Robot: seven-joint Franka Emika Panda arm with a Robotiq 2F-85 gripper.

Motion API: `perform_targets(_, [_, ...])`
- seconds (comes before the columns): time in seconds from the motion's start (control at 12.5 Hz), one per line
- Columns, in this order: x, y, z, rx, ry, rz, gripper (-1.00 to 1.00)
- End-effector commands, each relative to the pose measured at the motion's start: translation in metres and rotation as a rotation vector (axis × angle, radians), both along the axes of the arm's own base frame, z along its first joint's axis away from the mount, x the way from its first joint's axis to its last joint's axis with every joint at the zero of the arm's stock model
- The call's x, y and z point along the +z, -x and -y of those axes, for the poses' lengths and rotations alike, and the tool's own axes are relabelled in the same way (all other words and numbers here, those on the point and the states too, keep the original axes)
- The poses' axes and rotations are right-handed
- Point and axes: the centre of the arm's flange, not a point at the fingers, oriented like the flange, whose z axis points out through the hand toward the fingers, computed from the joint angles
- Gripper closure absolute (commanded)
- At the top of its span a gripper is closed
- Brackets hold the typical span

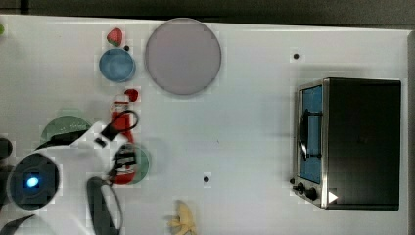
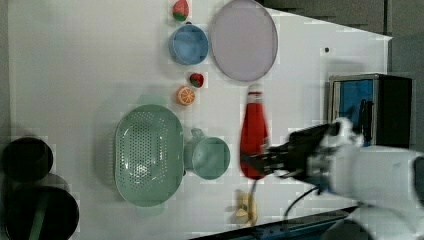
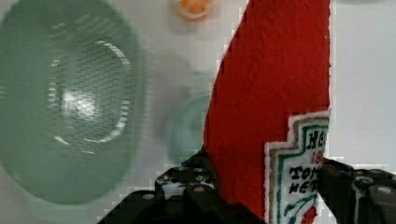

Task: Pick Ketchup from the table and place it in strainer.

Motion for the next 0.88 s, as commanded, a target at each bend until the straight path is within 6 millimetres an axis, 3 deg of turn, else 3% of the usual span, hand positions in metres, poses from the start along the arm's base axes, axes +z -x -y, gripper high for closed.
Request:
perform_targets(0.08, [-0.003, -0.002, -0.039, -0.204, -0.08, 0.049, -0.24])
perform_targets(0.48, [-0.066, 0.009, -0.095, -0.287, -0.205, -0.005, -0.24])
perform_targets(0.72, [-0.103, 0.014, -0.113, -0.328, -0.266, -0.05, -0.24])
perform_targets(0.8, [-0.114, 0.017, -0.115, -0.329, -0.267, -0.072, -0.29])
perform_targets(0.88, [-0.122, 0.018, -0.116, -0.331, -0.268, -0.089, -0.49])
